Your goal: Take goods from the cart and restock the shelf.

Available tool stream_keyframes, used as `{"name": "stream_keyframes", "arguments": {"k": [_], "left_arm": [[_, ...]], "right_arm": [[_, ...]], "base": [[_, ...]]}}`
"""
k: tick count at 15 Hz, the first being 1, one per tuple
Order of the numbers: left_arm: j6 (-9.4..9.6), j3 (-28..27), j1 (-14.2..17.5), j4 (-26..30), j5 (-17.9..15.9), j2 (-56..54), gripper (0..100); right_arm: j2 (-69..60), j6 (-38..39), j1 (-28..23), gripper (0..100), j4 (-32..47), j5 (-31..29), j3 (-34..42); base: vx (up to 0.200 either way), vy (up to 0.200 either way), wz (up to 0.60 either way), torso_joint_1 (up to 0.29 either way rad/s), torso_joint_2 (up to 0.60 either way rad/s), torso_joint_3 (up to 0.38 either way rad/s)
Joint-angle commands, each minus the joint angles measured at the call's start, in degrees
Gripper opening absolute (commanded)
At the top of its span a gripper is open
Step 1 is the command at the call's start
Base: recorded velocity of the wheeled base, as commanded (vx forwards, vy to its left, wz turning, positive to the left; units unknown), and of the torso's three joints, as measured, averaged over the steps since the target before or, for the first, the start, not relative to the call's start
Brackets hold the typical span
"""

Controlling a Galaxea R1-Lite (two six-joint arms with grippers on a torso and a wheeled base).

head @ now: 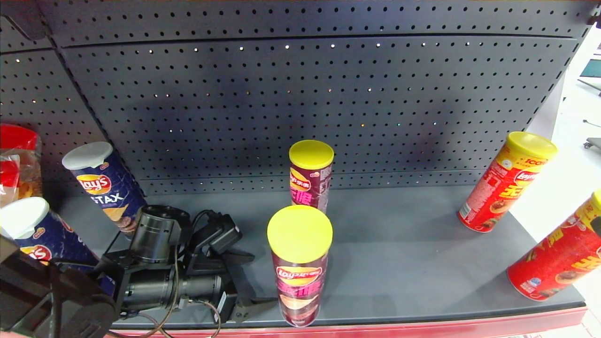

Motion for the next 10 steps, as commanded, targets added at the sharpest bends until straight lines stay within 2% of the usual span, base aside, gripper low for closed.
{"name": "stream_keyframes", "arguments": {"k": [1, 10], "left_arm": [[-0.01, -0.46, -0.03, 0.0, 0.0, 0.4, 100], [-0.01, -1.6, -0.91, 0.0, -0.09, 1.19, 100]], "right_arm": [[0.18, 0.02, 0.03, 100, 0.0, 0.04, 0.03], [0.18, 0.02, 0.03, 100, 0.0, -0.05, 0.03]], "base": [[0.0, 0.0, 0.0, 0.0, 0.0, 0.0], [0.0, 0.0, 0.0, 0.0, 0.0, 0.0]]}}
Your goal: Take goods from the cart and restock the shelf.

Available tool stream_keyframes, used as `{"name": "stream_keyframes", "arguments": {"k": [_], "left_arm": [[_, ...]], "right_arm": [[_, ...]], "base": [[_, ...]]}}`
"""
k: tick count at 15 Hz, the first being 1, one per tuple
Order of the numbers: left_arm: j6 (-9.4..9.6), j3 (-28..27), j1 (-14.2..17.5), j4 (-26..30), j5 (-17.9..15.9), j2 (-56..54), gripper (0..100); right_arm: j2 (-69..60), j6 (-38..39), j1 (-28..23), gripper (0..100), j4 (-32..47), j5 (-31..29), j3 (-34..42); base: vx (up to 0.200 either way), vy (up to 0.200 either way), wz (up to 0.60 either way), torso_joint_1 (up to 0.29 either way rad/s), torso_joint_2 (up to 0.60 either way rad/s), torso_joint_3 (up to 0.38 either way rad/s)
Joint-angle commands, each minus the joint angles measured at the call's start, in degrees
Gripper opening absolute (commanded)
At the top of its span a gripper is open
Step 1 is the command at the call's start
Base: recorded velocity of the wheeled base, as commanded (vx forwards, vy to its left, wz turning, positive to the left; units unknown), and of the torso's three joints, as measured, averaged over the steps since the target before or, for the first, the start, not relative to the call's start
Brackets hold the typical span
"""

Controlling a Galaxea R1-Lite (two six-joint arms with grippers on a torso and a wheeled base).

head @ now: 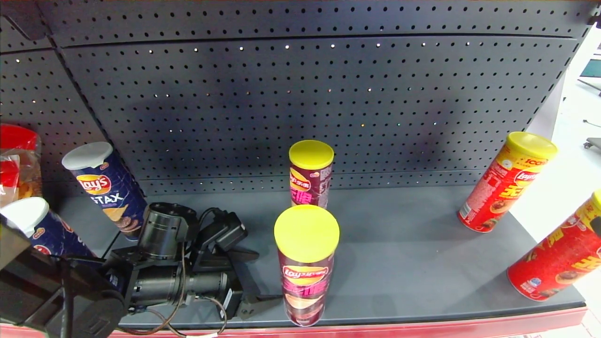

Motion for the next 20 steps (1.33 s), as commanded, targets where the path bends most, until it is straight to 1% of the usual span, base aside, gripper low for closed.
{"name": "stream_keyframes", "arguments": {"k": [1, 7, 10, 11, 12, 13, 16, 17, 18, 19, 20], "left_arm": [[-0.01, 0.0, -0.25, -0.02, -0.08, 0.09, 100], [-0.01, 0.0, -0.87, -0.2, -0.08, 0.53, 100], [-0.01, 0.79, 0.27, -0.2, 0.1, -0.52, 100], [-0.01, 1.4, 1.42, -0.2, 0.1, -1.84, 100], [-0.01, 3.16, 2.91, -0.11, 0.01, -5.8, 100], [-0.09, 4.65, 3.35, -0.02, 0.1, -9.22, 100], [-0.53, 7.82, 3.53, 0.77, 0.27, -22.67, 100], [-0.62, 7.91, 4.23, 2.52, 0.54, -27.5, 100], [-0.62, 7.2, 5.55, 6.13, 1.24, -32.69, 100], [-0.71, 6.85, 6.16, 8.24, 1.59, -35.33, 100], [-0.71, 6.85, 6.16, 8.24, 1.59, -35.33, 100]], "right_arm": [[0.13, 0.0, 0.03, 100, -0.03, 0.02, -0.08], [0.13, 0.0, 0.03, 100, -0.03, 0.02, -0.08], [0.13, 0.0, 0.03, 100, -0.03, 0.02, -0.08], [0.13, 0.0, 0.03, 100, 0.06, 0.1, -0.08], [0.05, 0.0, 0.03, 100, 0.15, 0.02, 0.62], [-0.22, 0.09, 0.03, 100, 0.94, 0.1, 1.5], [-1.01, 0.0, 0.03, 100, 5.86, 0.46, 2.47], [-1.01, 0.0, 0.03, 100, 6.65, 0.46, 2.12], [-1.1, -0.09, -0.05, 100, 7.18, 0.1, 1.85], [-1.18, -0.09, -0.05, 100, 7.35, -0.16, 1.77], [-1.18, -0.09, -0.05, 100, 7.35, -0.16, 1.77]], "base": [[0.0, 0.0, 0.0, 0.0, 0.0, 0.0], [0.0, 0.0, 0.0, 0.0, 0.0, 0.0], [0.0, 0.0, 0.0, 0.0, 0.0, 0.0], [0.0, 0.0, 0.0, 0.0, 0.0, 0.0], [0.0, 0.0, 0.0, 0.0, 0.0, 0.0], [0.0, 0.0, 0.0, 0.0, 0.0, 0.0], [0.0, 0.0, 0.0, 0.0, 0.0, 0.0], [0.0, 0.0, 0.0, 0.0, 0.0, 0.0], [0.0, 0.0, 0.0, 0.0, 0.0, 0.0], [0.0, 0.0, 0.0, 0.0, 0.0, 0.0], [0.0, 0.0, 0.0, 0.0, 0.0, 0.0]]}}
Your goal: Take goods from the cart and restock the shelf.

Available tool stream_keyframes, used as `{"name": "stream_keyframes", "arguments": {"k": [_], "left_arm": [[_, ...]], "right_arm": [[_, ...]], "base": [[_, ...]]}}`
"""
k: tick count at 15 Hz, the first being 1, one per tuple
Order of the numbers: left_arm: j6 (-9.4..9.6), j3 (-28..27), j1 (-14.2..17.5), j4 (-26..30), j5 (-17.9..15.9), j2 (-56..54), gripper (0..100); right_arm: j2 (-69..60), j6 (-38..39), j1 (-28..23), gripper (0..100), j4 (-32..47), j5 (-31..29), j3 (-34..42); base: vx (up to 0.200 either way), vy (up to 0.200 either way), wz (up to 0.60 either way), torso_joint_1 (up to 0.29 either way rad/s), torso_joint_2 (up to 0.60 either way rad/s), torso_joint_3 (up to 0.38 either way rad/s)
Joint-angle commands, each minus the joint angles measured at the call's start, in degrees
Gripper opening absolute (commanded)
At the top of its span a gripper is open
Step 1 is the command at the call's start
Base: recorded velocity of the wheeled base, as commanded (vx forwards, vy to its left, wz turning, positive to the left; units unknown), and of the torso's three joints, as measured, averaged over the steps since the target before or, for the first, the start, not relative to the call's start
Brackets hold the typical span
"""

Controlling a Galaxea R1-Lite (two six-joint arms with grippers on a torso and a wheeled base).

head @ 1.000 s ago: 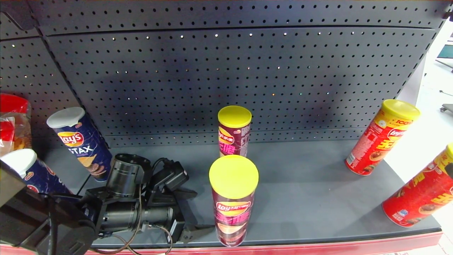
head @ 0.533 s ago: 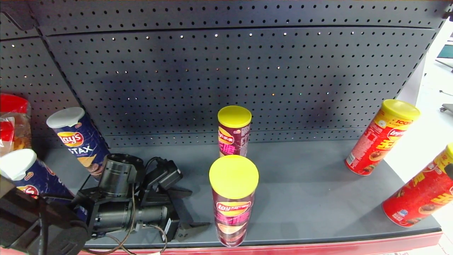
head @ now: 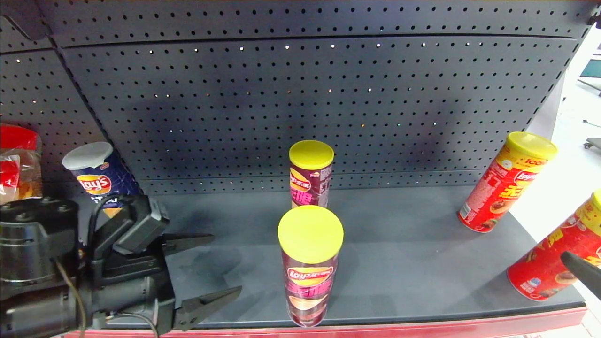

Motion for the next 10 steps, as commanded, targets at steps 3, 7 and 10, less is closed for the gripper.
{"name": "stream_keyframes", "arguments": {"k": [3, 7, 10], "left_arm": [[-5.65, -5.29, 11.86, 39.15, 4.32, -44.7, 100], [-8.46, -10.12, 16.34, 69.99, 18.29, -68.61, 100], [-12.86, -8.72, 16.52, 77.55, 27.61, -73.0, 100]], "right_arm": [[-7.76, -1.89, -7.97, 100, 11.2, -2.12, -3.22], [-23.75, -4.17, -15.17, 100, 40.73, -2.12, -12.27], [-32.89, -4.17, -17.11, 100, 53.65, -1.59, -12.09]], "base": [[0.0, 0.0, 0.0, 0.0, 0.0, 0.0], [0.0, 0.0, 0.0, 0.0, 0.0, 0.0], [0.0, 0.0, 0.0, 0.0, 0.0, 0.0]]}}
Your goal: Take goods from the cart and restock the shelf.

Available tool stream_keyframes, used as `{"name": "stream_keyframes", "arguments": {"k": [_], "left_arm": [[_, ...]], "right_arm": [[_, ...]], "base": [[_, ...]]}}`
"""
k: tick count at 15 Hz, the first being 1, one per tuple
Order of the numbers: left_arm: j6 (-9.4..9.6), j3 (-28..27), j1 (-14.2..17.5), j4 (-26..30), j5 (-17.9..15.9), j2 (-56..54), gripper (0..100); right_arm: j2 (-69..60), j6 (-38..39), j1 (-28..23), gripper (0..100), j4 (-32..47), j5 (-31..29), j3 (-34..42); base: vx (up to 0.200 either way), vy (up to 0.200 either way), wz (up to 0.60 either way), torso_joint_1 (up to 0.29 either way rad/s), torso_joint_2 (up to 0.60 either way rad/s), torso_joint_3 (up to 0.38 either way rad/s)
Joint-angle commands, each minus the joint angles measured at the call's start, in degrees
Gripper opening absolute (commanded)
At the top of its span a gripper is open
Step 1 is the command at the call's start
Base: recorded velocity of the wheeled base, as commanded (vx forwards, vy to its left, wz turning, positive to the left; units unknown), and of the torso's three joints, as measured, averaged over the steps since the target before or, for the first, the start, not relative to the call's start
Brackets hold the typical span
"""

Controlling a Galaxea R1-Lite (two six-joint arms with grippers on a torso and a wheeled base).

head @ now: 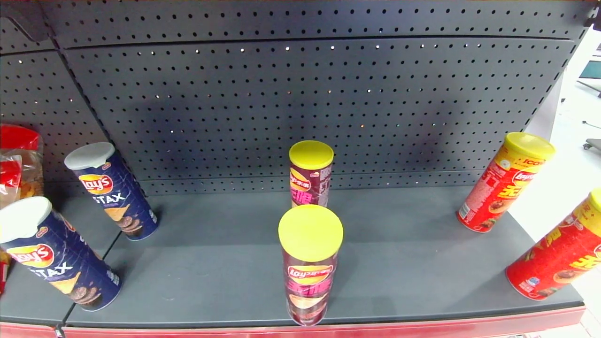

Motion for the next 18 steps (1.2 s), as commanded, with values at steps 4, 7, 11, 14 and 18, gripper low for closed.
{"name": "stream_keyframes", "arguments": {"k": [4, 7, 11, 14, 18], "left_arm": [[-3.32, 10.64, 2.21, -5.36, 14.43, -12.11, 100], [-2.7, 21.98, 2.21, -29.79, 4.32, -12.11, 100], [0.29, 27.78, 2.21, -39.11, 4.67, -12.11, 100], [0.38, 27.78, 16.44, -39.11, 5.99, -9.12, 100], [-0.24, 27.69, 13.9, -38.93, 2.3, -12.03, 100]], "right_arm": [[-11.27, 0.05, -2.05, 100, -8.65, 0.92, 14.66], [-12.85, 2.95, -3.02, 100, -23.95, 1.71, 24.24], [-14.87, 3.04, -3.9, 100, -24.38, 1.62, 24.42], [-11.27, 3.13, -4.69, 100, -23.33, 0.65, 24.42], [-14.34, 2.95, -3.55, 100, -23.42, 2.15, 25.65]], "base": [[0.0, 0.0, 0.0, 0.0, 0.0, 0.0], [0.0, 0.0, 0.0, 0.0, 0.0, 0.0], [0.0, 0.0, 0.0, 0.0, 0.0, 0.0], [0.0, 0.0, 0.0, 0.0, 0.0, 0.0], [0.0, 0.0, 0.0, 0.0, 0.0, 0.0]]}}
